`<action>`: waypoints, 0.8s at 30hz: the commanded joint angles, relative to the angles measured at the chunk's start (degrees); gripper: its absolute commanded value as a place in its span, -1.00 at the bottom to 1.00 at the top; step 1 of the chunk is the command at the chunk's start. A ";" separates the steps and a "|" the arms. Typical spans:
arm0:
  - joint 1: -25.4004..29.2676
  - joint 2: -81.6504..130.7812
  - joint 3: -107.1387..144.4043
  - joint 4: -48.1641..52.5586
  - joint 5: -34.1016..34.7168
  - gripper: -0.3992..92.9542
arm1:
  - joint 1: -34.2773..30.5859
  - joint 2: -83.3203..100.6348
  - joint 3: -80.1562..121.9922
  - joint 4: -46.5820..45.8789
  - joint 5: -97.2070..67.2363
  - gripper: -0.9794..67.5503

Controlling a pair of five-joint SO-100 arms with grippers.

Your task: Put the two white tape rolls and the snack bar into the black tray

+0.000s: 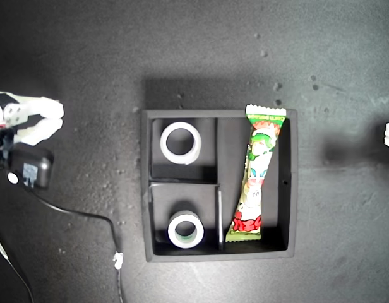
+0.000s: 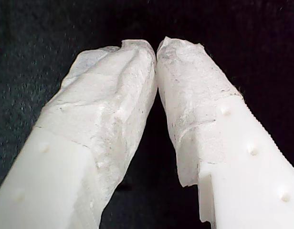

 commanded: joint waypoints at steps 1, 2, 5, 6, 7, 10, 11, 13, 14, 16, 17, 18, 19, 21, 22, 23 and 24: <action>0.79 2.81 3.34 4.57 -6.33 -0.98 | 1.14 0.44 0.70 2.20 -21.53 -0.97; 1.23 2.81 3.34 6.33 -8.79 -0.98 | 0.70 0.44 0.70 2.20 -21.53 -0.97; 5.71 2.81 3.34 9.40 -10.99 -0.98 | 1.14 0.44 0.70 3.16 -21.80 -0.97; 7.38 2.90 3.34 9.23 -6.33 -0.98 | 2.46 0.44 0.70 3.16 -21.45 -0.97; 8.26 2.90 3.34 9.05 -5.01 -0.98 | 4.48 0.44 0.70 3.16 -21.45 -0.97; 9.76 2.90 3.34 9.05 -5.19 -0.98 | 9.05 0.44 0.70 3.16 -21.53 -0.97; 9.76 2.90 3.34 9.05 -5.19 -0.98 | 9.40 0.44 0.70 3.16 -21.53 -0.97; 9.84 2.90 3.34 9.05 -5.63 -0.98 | 9.05 0.44 0.70 3.16 -21.62 -0.97; 9.84 2.90 3.34 9.05 -5.63 -0.98 | 8.53 0.44 0.70 3.16 -21.71 -0.97; 9.84 2.90 3.34 9.05 -5.63 -0.98 | 6.42 0.44 0.70 3.16 -21.80 -0.97; 9.84 2.90 3.34 9.05 -5.63 -0.98 | 4.83 0.44 0.70 3.25 -21.53 -0.97; 9.84 2.90 3.34 9.05 -5.63 -0.98 | 3.25 0.44 0.70 3.43 -21.45 -0.97; 9.84 2.90 3.34 9.05 -5.63 -0.98 | 1.76 0.44 0.70 3.43 -21.45 -0.97; 9.84 2.90 3.34 9.05 -5.63 -0.98 | -0.79 0.44 0.70 3.43 -21.36 -0.97; 9.84 2.90 3.34 9.05 -5.63 -0.98 | -1.76 0.44 0.70 3.43 -21.36 -0.97; 9.84 2.90 3.34 9.05 -5.63 -0.98 | -2.64 0.44 0.70 3.43 -21.36 -0.97; 9.84 2.90 3.34 9.05 -5.63 -0.98 | -3.34 0.44 0.70 3.43 -21.36 -0.97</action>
